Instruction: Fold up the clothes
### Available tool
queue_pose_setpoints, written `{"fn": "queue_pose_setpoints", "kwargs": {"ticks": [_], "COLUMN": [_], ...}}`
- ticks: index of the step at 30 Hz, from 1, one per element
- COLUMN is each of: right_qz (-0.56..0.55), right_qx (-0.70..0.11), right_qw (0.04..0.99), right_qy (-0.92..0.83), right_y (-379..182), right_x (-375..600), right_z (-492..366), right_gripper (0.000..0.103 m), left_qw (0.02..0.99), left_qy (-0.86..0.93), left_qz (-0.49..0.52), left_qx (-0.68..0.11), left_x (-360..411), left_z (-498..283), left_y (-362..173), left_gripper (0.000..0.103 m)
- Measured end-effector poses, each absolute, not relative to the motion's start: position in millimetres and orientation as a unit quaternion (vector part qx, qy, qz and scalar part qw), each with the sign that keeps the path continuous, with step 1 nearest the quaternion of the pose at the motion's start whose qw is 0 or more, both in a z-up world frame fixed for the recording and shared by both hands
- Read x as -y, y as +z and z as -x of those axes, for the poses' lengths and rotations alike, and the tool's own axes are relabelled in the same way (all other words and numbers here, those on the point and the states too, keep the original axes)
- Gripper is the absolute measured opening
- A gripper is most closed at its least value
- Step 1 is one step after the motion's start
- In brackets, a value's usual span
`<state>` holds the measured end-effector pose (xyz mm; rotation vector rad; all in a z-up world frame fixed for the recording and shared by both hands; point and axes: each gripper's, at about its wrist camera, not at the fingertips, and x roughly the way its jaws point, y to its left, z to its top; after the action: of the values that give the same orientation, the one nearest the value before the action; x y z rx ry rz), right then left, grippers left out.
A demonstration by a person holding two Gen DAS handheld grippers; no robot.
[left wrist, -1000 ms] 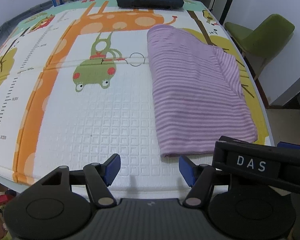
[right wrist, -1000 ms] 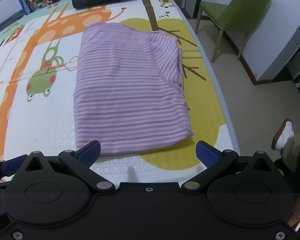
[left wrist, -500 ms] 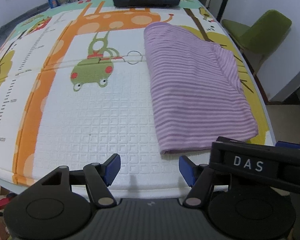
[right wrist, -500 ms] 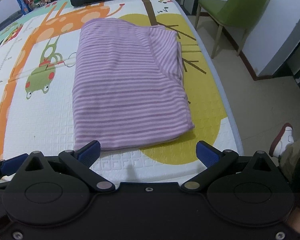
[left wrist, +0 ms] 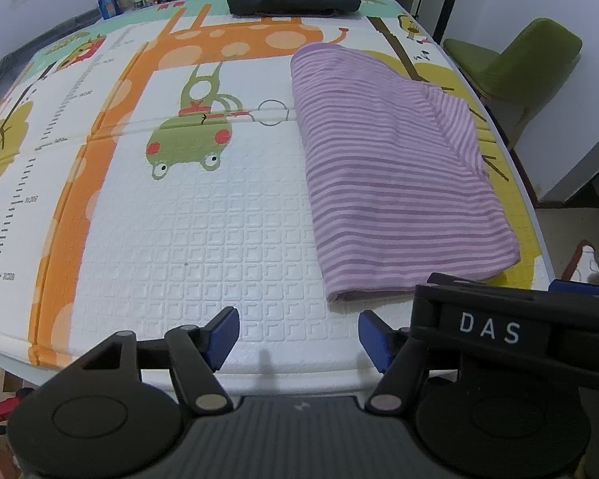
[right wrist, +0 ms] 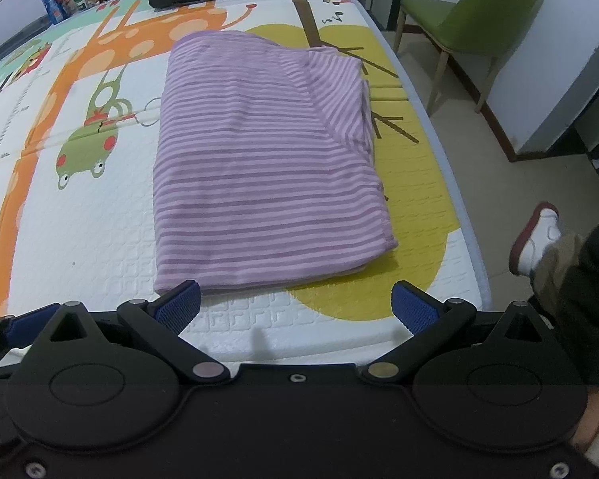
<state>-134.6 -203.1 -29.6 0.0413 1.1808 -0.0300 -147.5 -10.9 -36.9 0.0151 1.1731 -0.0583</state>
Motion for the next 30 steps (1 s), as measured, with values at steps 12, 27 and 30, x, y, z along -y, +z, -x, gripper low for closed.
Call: {"fn": "queue_pose_setpoints", "kwargs": {"ticks": [12, 27, 30], "right_qz": [-0.022, -0.024, -0.021], "right_qx": [-0.558, -0.56, -0.56], "right_qw": [0.83, 0.828, 0.828], "right_qy": [-0.009, -0.011, -0.011], "right_y": [-32.2, -35.8, -36.3], "right_x": [199.8, 197.6, 196.3], "right_z": [133.8, 131.1, 130.1], "right_gripper": [0.102, 0.102, 0.102], "left_qw": [0.834, 0.833, 0.833], "left_qy": [-0.022, -0.025, -0.025], "left_qz": [-0.009, -0.011, -0.009], "left_qx": [-0.551, -0.553, -0.553], "left_x": [8.6, 8.0, 6.7], "left_z": [148.4, 147.8, 147.8], "left_y": [-36.3, -39.1, -39.3], "left_gripper": [0.074, 0.074, 0.074]}}
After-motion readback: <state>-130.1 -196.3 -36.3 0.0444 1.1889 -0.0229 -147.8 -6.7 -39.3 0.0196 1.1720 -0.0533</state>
